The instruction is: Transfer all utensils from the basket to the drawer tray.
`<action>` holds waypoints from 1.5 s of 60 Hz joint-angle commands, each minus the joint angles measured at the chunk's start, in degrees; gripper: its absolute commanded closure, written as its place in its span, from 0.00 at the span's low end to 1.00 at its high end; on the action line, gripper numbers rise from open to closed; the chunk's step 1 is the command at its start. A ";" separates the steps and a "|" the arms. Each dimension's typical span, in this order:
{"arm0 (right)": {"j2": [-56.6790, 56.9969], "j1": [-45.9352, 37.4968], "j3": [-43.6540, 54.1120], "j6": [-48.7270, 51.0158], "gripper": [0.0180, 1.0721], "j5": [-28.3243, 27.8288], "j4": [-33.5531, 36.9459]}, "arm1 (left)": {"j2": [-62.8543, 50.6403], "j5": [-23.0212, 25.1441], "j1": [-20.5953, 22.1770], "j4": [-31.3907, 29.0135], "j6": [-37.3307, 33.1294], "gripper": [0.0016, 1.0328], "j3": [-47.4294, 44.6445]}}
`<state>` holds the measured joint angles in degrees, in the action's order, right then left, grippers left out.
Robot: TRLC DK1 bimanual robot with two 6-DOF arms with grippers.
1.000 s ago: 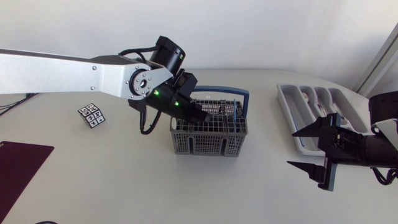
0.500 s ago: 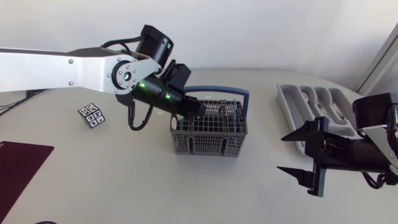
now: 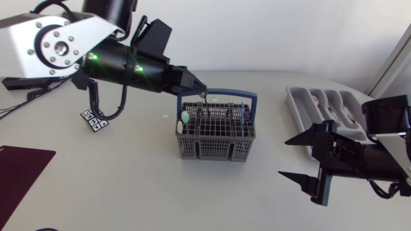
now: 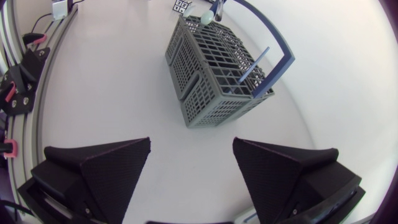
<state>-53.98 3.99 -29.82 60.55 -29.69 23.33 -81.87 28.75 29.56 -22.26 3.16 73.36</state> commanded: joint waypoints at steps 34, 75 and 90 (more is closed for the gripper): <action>0.98 15.96 -6.21 -16.61 0.05 4.12 -0.30 | 6.37 6.84 4.10 -7.27 -12.47 0.97 -7.27; -1.83 31.17 -9.73 -25.31 0.22 0.51 0.31 | 4.70 11.59 14.47 -9.73 -22.67 0.97 -9.73; -0.60 32.49 -9.99 -26.37 0.53 -0.01 0.84 | 4.96 12.29 15.00 -10.08 -23.29 0.97 -10.17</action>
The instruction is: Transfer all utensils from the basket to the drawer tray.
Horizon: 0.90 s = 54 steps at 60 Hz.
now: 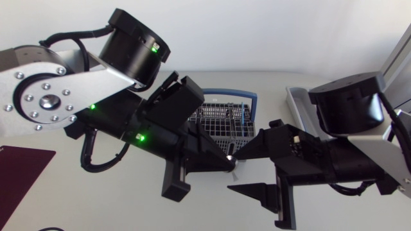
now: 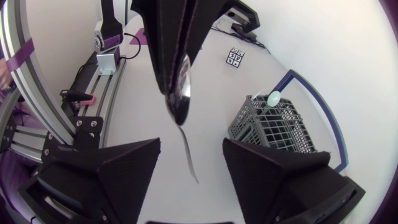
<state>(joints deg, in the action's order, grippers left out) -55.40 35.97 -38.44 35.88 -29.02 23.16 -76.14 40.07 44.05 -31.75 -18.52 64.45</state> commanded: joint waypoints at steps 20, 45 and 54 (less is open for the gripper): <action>0.64 0.60 -1.64 -1.69 0.82 -2.01 2.07 | 0.11 0.97 0.42 -1.12 -1.69 0.97 -1.69; -0.77 0.68 -2.35 -1.43 0.90 -4.30 5.06 | 0.55 0.97 0.42 -1.12 -1.52 0.95 -1.60; -1.21 0.60 -1.82 -1.43 0.95 -4.47 5.14 | 0.82 0.97 0.51 -1.12 -1.34 0.94 -1.16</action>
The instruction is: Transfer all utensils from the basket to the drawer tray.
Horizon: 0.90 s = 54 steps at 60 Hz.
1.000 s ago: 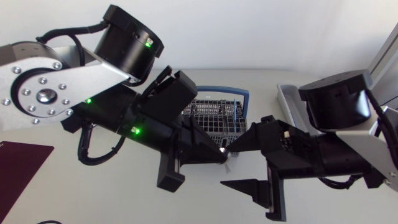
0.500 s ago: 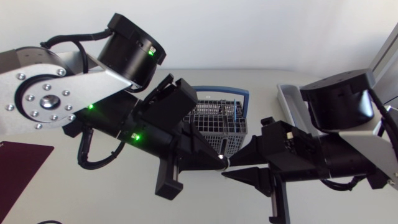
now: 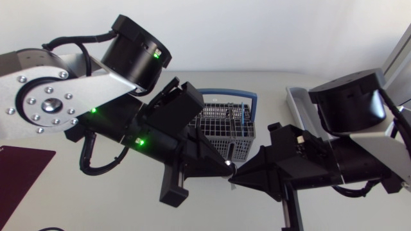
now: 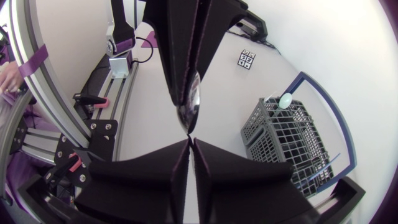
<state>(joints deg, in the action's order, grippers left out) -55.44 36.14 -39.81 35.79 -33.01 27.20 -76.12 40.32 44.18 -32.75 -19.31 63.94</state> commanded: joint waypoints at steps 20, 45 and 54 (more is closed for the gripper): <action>-1.69 0.25 1.40 -0.90 0.95 0.23 1.10 | 0.88 0.73 0.11 0.06 0.41 0.51 0.75; -1.60 -6.35 4.66 6.57 0.95 3.57 5.41 | 1.59 -0.94 -7.88 4.01 6.39 0.14 5.93; -0.99 -16.45 4.57 14.57 0.94 5.59 7.78 | 0.18 -3.93 -12.72 4.72 7.62 0.14 6.90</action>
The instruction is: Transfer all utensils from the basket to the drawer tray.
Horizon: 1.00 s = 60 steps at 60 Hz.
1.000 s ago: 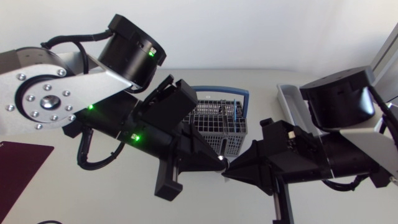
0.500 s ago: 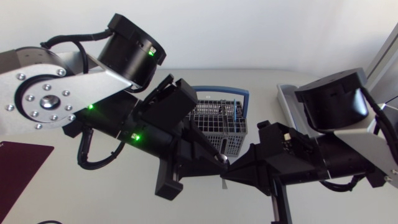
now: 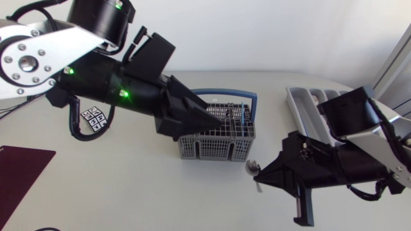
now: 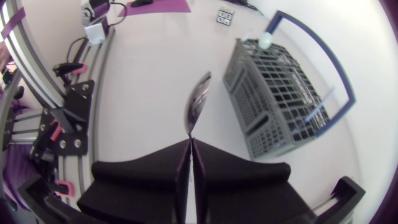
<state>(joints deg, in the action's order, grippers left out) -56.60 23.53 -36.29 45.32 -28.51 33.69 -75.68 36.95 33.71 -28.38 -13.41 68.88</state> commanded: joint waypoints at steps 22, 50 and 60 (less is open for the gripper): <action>-0.97 -34.69 3.95 28.95 0.94 5.40 -4.07 | -2.28 -8.38 -10.07 -2.20 -1.44 0.14 -1.03; -21.80 -57.37 -2.55 40.64 0.93 7.07 -26.40 | -3.33 -11.11 -11.92 -1.77 -2.41 0.14 -3.76; -28.22 -59.92 -3.61 41.78 0.93 9.26 -34.57 | -3.33 -11.90 -11.92 -1.50 -2.50 0.14 -4.63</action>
<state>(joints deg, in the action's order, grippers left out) -81.80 -35.40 -38.72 84.84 -20.10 1.43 -78.06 25.43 22.13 -30.04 -15.07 66.08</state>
